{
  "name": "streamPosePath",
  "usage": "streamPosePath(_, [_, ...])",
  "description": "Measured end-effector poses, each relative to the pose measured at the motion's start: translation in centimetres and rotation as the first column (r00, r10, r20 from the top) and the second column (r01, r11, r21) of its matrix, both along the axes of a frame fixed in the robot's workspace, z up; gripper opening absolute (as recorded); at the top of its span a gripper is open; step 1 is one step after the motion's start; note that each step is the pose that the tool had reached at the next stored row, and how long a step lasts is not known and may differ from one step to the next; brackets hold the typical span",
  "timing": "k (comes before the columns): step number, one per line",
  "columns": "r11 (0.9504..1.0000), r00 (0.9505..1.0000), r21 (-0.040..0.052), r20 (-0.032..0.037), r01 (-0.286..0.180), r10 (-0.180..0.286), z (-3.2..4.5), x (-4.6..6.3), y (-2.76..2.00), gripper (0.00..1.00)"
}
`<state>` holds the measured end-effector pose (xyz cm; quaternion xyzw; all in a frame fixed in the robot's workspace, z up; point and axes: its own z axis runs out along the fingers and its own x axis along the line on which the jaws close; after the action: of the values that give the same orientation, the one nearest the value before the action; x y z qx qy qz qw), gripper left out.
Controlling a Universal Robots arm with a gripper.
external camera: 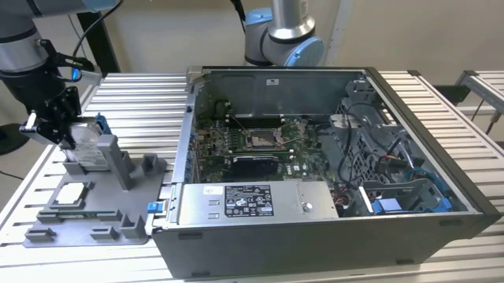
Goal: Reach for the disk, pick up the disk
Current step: 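Pick up the disk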
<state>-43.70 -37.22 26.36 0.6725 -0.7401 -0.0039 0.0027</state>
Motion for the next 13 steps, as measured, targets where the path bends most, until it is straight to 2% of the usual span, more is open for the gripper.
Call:
streamPosePath(7, [1.0, 1.0, -0.0002, -0.0004, 0.0, 0.0, 0.12, 0.0, 0.0, 0.0])
streamPosePath(13, [1.0, 1.0, 0.0, 0.0, 0.0, 0.0, 0.87, 0.0, 0.0, 0.0])
